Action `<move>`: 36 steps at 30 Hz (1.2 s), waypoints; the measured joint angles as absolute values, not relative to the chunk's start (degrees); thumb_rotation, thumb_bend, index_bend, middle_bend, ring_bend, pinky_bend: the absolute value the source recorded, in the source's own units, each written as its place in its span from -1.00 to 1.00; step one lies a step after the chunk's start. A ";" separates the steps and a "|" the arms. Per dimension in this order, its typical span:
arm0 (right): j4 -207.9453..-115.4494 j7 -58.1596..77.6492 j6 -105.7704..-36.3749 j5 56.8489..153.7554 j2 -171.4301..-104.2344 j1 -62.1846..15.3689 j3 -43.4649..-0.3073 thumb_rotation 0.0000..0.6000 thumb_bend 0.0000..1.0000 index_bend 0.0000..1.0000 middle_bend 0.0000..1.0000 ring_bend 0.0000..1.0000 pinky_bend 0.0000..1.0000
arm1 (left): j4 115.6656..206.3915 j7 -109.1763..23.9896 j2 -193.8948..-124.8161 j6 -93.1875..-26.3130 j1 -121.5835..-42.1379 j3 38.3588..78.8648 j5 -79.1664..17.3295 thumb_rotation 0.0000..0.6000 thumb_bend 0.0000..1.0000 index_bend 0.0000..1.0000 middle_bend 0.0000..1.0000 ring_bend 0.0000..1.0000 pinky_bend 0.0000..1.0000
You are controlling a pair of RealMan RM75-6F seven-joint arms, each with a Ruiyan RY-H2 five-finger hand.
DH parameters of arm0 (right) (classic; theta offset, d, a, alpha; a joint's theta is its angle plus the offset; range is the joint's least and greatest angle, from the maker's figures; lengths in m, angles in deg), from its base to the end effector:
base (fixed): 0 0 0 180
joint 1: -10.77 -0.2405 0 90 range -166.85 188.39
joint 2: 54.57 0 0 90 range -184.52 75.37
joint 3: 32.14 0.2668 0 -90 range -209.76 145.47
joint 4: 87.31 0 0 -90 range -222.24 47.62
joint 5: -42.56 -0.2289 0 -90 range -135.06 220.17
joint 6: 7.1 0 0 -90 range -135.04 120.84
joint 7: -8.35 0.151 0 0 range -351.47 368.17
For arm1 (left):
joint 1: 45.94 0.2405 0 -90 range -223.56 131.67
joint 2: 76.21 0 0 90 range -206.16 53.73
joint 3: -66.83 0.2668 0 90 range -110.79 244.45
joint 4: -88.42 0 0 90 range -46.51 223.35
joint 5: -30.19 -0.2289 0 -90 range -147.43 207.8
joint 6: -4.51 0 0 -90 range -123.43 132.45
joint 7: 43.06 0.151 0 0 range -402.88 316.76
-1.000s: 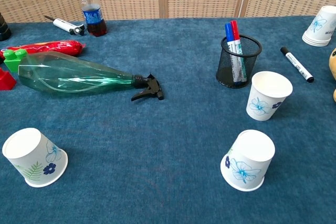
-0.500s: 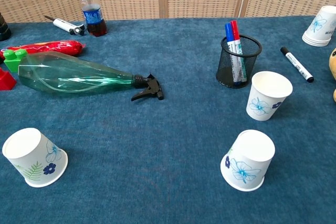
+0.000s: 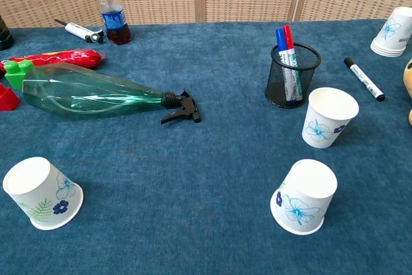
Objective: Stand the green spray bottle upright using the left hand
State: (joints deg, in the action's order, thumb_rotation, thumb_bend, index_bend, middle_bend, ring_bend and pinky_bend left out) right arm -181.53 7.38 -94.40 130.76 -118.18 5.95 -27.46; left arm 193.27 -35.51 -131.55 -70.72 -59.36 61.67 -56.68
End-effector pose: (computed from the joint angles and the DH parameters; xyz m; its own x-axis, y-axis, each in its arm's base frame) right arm -0.3112 -0.1963 0.1540 0.3872 0.0667 0.9196 -0.9191 -0.0515 0.3907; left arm -0.2619 0.2359 0.1550 0.4742 0.0641 0.8781 0.8684 -0.1982 -0.4545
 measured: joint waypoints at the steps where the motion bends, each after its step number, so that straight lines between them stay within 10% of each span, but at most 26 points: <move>1: -181.56 7.36 -94.31 130.91 -118.27 5.83 -27.49 1.00 0.06 -0.37 -0.29 -0.46 -0.25 | 194.15 -35.07 -131.05 -68.71 -60.62 61.30 -56.07 1.00 -0.24 -0.44 -0.47 -0.45 -0.50; 16: -179.62 9.77 -95.90 130.78 -119.19 6.89 -27.67 1.00 0.06 -0.37 -0.29 -0.46 -0.25 | 202.43 -19.36 -128.25 -46.02 -80.70 55.21 -35.68 0.72 -0.41 -0.81 -0.77 -0.69 -0.54; 36: -177.57 11.90 -97.16 129.57 -118.79 8.03 -26.97 1.00 0.05 -0.37 -0.29 -0.46 -0.25 | 192.04 5.34 -148.85 -46.52 -104.55 58.19 -4.47 0.71 -0.41 -0.74 -0.75 -0.66 -0.44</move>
State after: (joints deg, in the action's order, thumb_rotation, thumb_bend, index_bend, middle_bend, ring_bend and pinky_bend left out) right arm -177.57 11.90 -97.16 129.57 -118.79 8.03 -26.97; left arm 192.04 5.34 -148.85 -46.52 -104.55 58.19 -4.47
